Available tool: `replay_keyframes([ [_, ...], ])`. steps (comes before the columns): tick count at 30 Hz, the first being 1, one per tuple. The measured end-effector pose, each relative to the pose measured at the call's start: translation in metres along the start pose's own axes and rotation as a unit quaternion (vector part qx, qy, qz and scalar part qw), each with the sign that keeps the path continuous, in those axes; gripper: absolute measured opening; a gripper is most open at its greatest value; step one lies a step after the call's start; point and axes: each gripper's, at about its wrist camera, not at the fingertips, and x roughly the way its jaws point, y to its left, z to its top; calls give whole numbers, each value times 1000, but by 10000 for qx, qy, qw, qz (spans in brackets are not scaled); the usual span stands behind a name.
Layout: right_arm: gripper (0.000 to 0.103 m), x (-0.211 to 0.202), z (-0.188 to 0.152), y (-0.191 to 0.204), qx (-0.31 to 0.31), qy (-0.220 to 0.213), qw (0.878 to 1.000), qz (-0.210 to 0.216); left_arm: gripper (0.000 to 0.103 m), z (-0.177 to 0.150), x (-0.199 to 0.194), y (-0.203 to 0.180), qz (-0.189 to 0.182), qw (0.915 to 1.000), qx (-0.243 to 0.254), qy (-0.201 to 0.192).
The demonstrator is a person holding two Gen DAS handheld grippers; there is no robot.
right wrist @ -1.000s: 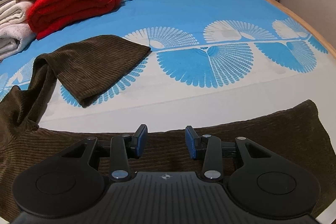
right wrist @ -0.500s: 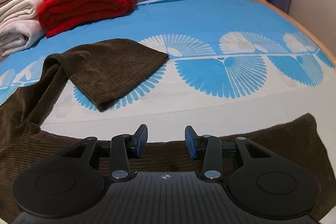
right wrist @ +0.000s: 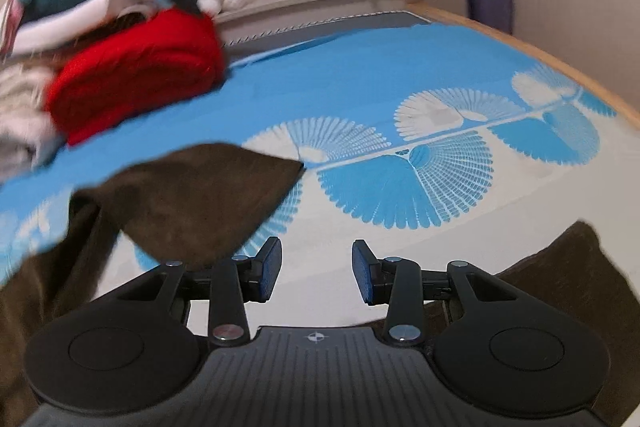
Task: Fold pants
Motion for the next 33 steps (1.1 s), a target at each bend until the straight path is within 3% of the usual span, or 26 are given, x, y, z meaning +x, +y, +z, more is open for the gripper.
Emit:
replay_keyframes([
  [4,41,13,4,-4,440,174,9986,251,50,16,-2,-47,-114,9987,163,-460],
  [8,40,31,7,1,613,368,9960,543,50,29,6,-90,-487,9967,238,-605],
  [9,35,36,7,5,619,402,9956,585,41,32,13,-98,-521,9964,314,-598],
  [10,31,41,6,10,608,446,9950,651,27,35,17,-107,-529,9960,409,-596],
  [12,22,50,5,19,523,512,9941,799,15,39,25,-120,-563,9952,493,-628],
  [14,21,60,5,28,421,564,9933,914,11,41,33,-131,-591,9948,494,-670],
  [19,23,97,1,48,428,930,9864,1282,11,50,67,-145,-578,9950,378,-719],
  [26,42,154,-19,59,790,1723,9707,1473,11,48,99,-148,-758,9942,467,-597],
  [29,42,171,-26,59,946,1926,9635,1598,15,52,112,-148,-998,9930,244,-578],
  [31,43,177,-27,60,924,1899,9626,1697,24,55,122,-153,-1084,9928,143,-484],
  [33,43,180,-25,61,955,1847,9619,1777,27,58,132,-159,-1151,9923,108,-448],
])
